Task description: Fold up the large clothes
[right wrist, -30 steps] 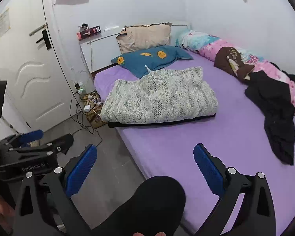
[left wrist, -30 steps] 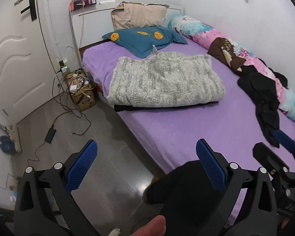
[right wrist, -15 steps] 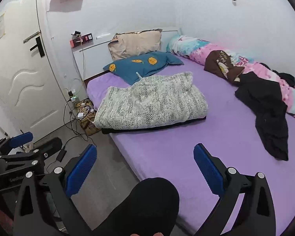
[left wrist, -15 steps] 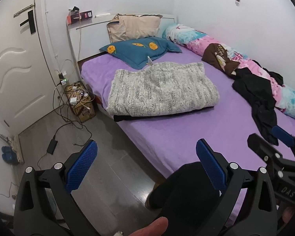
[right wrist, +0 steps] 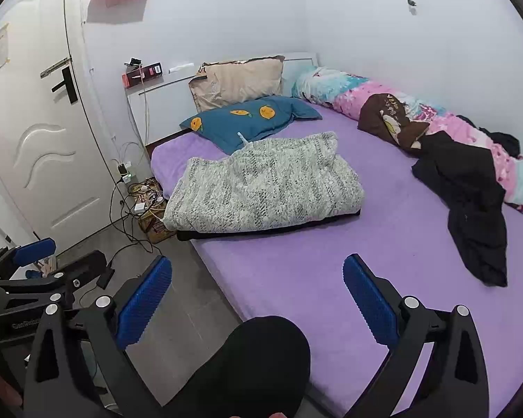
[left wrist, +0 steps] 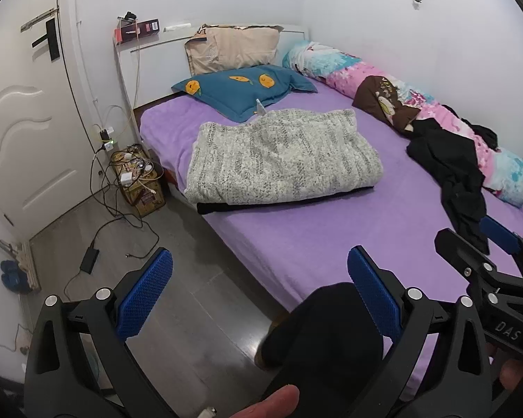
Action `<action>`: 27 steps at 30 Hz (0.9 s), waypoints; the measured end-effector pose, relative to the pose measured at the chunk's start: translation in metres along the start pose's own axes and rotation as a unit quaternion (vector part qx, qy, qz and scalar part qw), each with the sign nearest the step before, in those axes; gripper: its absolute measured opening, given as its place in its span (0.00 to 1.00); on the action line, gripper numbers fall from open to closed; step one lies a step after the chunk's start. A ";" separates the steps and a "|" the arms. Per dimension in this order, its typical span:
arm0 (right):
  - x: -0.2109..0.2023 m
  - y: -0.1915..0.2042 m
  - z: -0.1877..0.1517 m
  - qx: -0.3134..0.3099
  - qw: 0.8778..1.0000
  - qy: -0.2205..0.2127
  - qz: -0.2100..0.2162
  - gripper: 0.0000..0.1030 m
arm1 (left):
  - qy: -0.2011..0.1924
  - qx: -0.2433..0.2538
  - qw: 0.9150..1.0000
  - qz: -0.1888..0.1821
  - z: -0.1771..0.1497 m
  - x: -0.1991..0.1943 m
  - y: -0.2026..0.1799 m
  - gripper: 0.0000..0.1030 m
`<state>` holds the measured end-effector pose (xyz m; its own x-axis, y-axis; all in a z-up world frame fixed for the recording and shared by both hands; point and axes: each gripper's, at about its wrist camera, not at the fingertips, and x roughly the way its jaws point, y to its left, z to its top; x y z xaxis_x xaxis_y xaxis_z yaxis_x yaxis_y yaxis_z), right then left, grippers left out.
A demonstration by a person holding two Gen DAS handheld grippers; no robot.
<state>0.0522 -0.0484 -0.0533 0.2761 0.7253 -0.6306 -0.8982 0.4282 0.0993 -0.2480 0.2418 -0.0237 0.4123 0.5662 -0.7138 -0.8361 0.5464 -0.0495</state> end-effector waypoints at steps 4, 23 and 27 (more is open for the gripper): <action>-0.001 0.001 0.001 -0.003 1.000 -0.002 0.002 0.94 | 0.002 0.001 1.000 0.001 0.000 0.000 0.000 0.94; -0.003 0.006 0.002 -0.013 1.000 -0.001 0.002 0.94 | 0.002 0.000 1.000 0.000 0.004 -0.008 0.000 0.94; -0.004 0.006 0.002 -0.013 1.000 -0.004 0.001 0.94 | 0.001 0.000 1.000 0.001 0.003 -0.009 -0.001 0.94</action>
<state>0.0461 -0.0476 -0.0491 0.2773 0.7300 -0.6247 -0.9072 0.4131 0.0801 -0.2495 0.2380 -0.0148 0.4098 0.5661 -0.7153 -0.8366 0.5457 -0.0473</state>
